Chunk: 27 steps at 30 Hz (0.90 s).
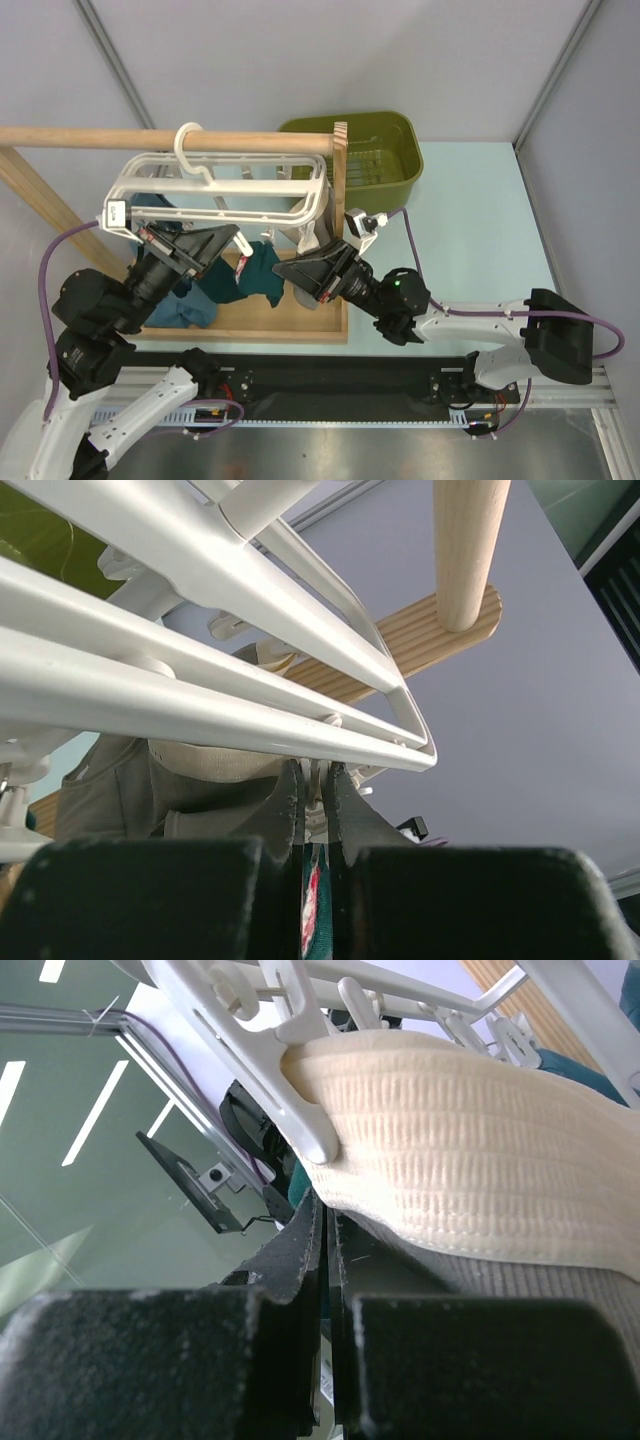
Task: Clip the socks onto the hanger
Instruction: Clamp the sock onto the hanger.
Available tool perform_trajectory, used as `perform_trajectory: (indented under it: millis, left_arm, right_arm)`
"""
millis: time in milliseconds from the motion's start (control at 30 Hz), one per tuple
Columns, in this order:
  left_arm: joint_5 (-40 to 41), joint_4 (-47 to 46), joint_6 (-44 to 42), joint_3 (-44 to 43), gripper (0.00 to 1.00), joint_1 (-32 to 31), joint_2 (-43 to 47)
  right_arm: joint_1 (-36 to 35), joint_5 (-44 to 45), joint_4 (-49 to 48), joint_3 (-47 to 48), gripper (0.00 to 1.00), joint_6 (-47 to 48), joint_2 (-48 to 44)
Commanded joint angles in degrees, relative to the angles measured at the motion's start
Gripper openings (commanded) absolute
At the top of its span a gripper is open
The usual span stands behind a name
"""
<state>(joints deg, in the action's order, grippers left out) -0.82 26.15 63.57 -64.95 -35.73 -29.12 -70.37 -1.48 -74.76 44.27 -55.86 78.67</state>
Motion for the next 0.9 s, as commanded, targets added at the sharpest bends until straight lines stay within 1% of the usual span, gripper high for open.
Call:
perform_trajectory:
  millis: [0, 300, 333, 400, 433, 500, 533, 600, 633, 700, 733, 800, 867]
  left_arm:
    - [-2.2, -0.5, 0.5, 0.7, 0.06, -0.2, 0.3]
    - [-1.6, 0.0, 0.5, 0.9, 0.10, -0.2, 0.7]
    - [-1.6, 0.0, 0.5, 1.0, 0.13, -0.1, 0.8]
    - [-1.4, 0.2, 0.6, 1.1, 0.16, -0.1, 1.1]
    - [-1.4, 0.2, 0.6, 1.1, 0.21, -0.1, 1.2]
    - [-1.1, 0.1, 0.5, 1.1, 0.28, -0.2, 1.2]
    - [-1.0, 0.0, 0.4, 1.1, 0.35, -0.2, 1.3]
    - [-1.1, 0.2, 0.4, 1.1, 0.43, -0.2, 1.3]
    - [-1.3, 0.3, 0.3, 1.0, 0.49, -0.2, 1.3]
    - [-1.6, 0.4, 0.1, 0.8, 0.52, -0.2, 1.2]
    - [-1.6, 0.3, 0.0, 0.8, 0.56, -0.2, 1.3]
    - [-1.7, 0.3, -0.4, 0.8, 0.60, -0.1, 1.3]
    - [-1.5, 0.8, -0.6, 0.7, 0.67, -0.2, 1.5]
  right_arm:
    - [0.1, 1.2, -7.4, 1.8, 0.00, -0.8, 1.0]
    - [-0.3, 0.9, -9.6, 3.1, 0.00, -1.7, 2.4]
    - [-0.5, 0.9, -9.4, 3.3, 0.00, -1.6, 2.3]
    - [-0.6, 0.7, -9.4, 3.7, 0.00, -1.6, 2.5]
    - [-0.6, 0.7, -9.6, 3.7, 0.00, -1.8, 2.6]
    - [-0.5, 0.8, -9.7, 3.6, 0.00, -1.9, 2.8]
    - [-0.4, 0.8, -9.5, 3.8, 0.00, -2.0, 2.8]
    - [-0.3, 0.7, -9.0, 3.8, 0.00, -2.3, 2.9]
    - [-0.3, 0.6, -9.3, 3.8, 0.00, -2.4, 3.2]
    - [0.0, 0.6, -9.4, 3.8, 0.00, -2.9, 3.3]
    - [0.1, 0.6, -9.6, 3.7, 0.00, -2.9, 3.4]
    - [0.3, 0.4, -9.7, 3.6, 0.00, -3.0, 3.3]
    - [0.3, 0.4, -9.6, 3.6, 0.00, -2.9, 3.4]
